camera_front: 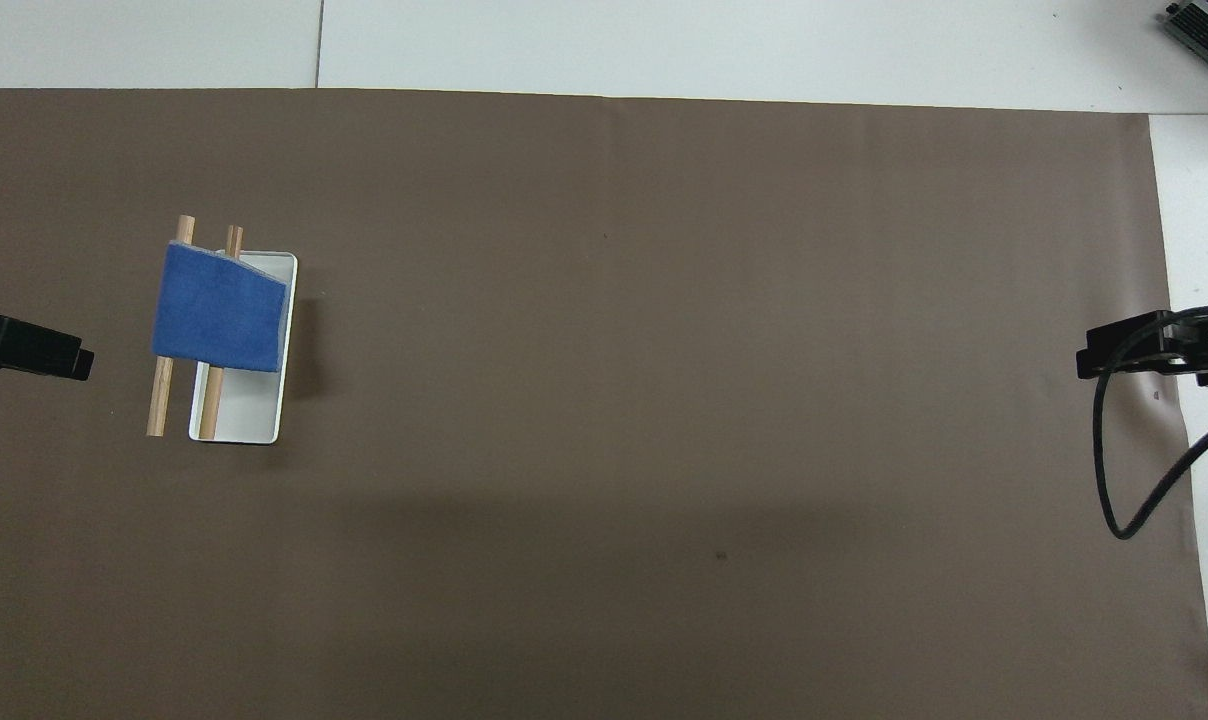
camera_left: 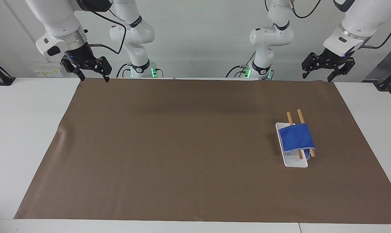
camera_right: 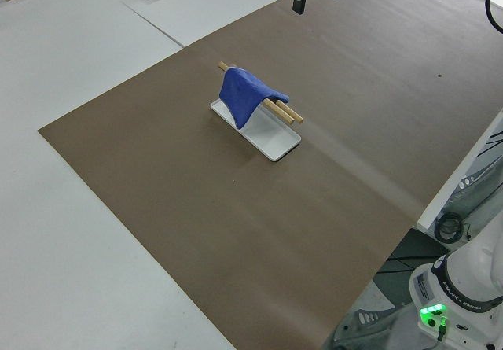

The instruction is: Right arm passes towel to left arm to hang

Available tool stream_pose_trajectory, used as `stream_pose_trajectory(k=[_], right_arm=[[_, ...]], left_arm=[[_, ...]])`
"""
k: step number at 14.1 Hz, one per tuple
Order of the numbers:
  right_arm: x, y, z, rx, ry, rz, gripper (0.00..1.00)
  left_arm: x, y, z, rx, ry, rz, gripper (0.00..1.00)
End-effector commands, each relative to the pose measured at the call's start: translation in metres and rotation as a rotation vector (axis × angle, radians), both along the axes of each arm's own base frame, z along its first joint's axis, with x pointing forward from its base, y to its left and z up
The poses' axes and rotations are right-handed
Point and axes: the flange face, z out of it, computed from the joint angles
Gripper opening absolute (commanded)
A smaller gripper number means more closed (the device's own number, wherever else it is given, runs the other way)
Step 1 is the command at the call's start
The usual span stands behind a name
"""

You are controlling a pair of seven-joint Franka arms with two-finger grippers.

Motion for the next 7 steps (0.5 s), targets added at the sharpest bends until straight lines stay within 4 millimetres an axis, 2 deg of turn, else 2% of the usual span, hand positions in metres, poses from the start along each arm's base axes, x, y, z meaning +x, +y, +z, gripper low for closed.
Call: stream_pose_trajectory(k=[1, 7], right_arm=[[-0.0032, -0.0036, -0.0012, -0.034, 0.013, 0.022, 1.0], [-0.0031, -0.0019, -0.0012, -0.035, 0.013, 0.019, 1.0]], left_arm=[[-0.0061, 0.0027, 0.0002, 0.022, -0.024, 0.023, 1.0], [-0.0062, 0.0056, 0.0, 0.048, -0.022, 0.027, 1.0]])
